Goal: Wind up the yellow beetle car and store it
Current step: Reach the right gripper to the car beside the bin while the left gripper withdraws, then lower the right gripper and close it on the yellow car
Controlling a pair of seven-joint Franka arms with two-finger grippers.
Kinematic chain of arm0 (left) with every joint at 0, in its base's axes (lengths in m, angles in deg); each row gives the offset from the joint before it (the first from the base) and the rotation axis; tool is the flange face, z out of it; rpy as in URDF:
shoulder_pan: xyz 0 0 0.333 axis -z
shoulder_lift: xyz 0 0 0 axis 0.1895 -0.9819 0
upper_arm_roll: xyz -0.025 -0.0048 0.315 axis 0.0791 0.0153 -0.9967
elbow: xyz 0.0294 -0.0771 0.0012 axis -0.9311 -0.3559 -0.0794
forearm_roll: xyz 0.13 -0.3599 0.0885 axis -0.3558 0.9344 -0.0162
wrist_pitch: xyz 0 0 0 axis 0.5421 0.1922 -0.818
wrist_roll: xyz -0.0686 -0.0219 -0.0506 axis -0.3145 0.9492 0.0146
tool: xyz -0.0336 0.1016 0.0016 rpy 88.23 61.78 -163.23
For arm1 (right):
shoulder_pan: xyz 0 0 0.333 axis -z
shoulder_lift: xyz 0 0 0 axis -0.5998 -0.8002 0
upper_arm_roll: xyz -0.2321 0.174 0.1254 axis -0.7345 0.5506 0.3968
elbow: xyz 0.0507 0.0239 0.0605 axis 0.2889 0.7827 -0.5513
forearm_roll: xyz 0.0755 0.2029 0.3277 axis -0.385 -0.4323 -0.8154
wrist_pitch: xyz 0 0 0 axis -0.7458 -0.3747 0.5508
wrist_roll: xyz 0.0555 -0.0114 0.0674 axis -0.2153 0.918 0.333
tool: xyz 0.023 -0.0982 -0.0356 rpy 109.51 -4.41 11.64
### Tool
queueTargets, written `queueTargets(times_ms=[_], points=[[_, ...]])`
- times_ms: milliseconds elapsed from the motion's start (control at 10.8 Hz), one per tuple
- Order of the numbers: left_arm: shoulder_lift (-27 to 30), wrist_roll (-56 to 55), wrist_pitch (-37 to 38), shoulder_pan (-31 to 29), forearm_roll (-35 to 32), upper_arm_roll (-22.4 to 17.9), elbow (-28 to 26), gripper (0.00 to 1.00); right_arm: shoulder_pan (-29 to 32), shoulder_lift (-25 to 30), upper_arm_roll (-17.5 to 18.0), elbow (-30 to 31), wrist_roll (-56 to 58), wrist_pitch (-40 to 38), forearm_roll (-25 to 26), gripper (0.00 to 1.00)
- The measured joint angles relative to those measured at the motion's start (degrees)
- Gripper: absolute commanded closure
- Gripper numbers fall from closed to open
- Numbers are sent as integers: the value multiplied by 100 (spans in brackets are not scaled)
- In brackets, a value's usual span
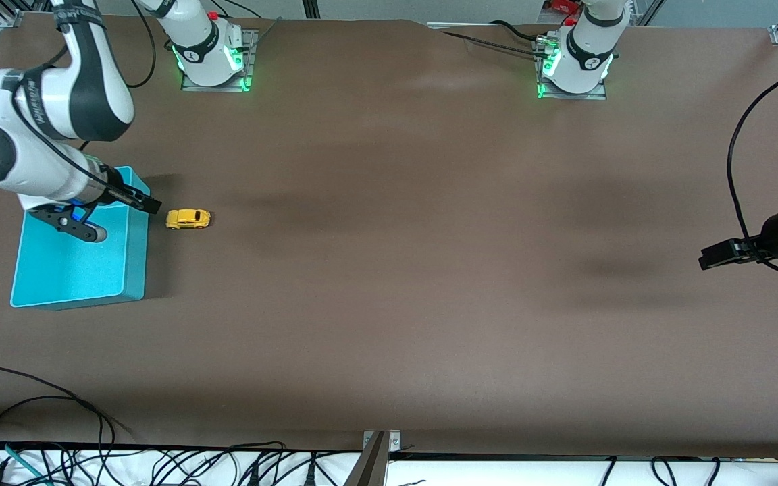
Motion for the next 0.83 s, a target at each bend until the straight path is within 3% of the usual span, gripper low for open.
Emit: queueTargets(times_ms=[371, 834], points=[[7, 136, 21, -15, -13, -65, -16, 0, 1, -150, 0, 680, -1147, 973, -1, 0], [6, 139, 33, -38, -13, -88, -37, 0, 144, -855, -17, 1068, -2960, 2352, -44, 0]])
